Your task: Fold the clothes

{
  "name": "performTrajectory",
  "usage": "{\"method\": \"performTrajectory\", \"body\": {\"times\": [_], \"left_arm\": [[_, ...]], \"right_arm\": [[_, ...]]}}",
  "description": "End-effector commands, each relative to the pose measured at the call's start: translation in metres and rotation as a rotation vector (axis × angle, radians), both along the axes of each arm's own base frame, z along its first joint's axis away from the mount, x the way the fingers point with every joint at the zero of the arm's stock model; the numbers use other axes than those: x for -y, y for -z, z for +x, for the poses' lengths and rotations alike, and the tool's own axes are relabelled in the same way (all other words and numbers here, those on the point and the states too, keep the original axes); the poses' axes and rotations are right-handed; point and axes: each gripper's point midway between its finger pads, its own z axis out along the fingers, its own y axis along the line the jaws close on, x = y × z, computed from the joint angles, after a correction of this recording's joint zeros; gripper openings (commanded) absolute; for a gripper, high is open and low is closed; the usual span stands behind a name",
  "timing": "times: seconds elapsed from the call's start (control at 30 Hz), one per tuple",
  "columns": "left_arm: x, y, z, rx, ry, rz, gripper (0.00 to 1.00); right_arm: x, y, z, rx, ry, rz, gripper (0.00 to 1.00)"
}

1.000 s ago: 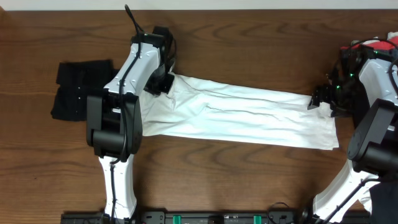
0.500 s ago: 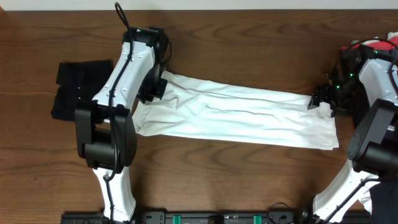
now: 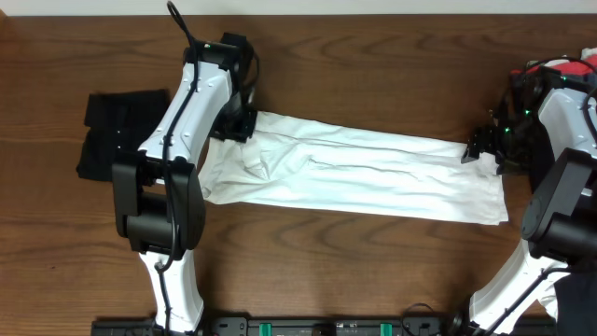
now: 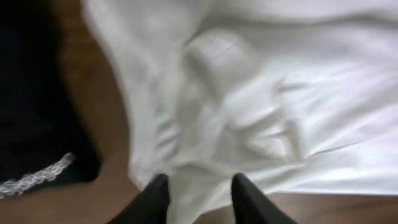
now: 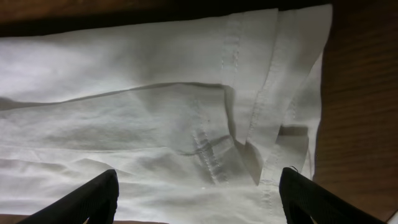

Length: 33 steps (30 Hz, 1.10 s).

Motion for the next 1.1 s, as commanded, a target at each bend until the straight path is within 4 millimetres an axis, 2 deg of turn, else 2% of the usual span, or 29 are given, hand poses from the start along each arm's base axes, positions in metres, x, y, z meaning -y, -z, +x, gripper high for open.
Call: {"method": "performTrajectory", "body": {"times": [0.0,0.23,0.43,0.77,0.9,1.07], "left_arm": [[0.031,0.008,-0.003,-0.022,0.025,-0.144,0.32],[0.035,0.043,-0.007,-0.017,-0.012,-0.151,0.31],[0.037,0.066,-0.001,0.035,-0.007,-0.164,0.31],[0.044,0.064,0.027,0.152,0.006,-0.194,0.32],[0.052,0.063,0.028,0.155,0.022,-0.237,0.32],[0.069,0.058,0.020,0.117,0.042,-0.339,0.19]], "right_arm": [[-0.001,0.000,-0.001,-0.004,0.014,0.012,0.81],[-0.002,0.000,-0.003,-0.010,0.014,0.014,0.81],[-0.003,0.000,-0.002,-0.007,0.015,0.020,0.81],[-0.003,0.000,-0.002,-0.008,0.015,0.021,0.81],[-0.003,0.000,-0.002,-0.006,0.015,0.020,0.81],[-0.003,0.000,0.000,-0.001,0.015,0.019,0.81]]}}
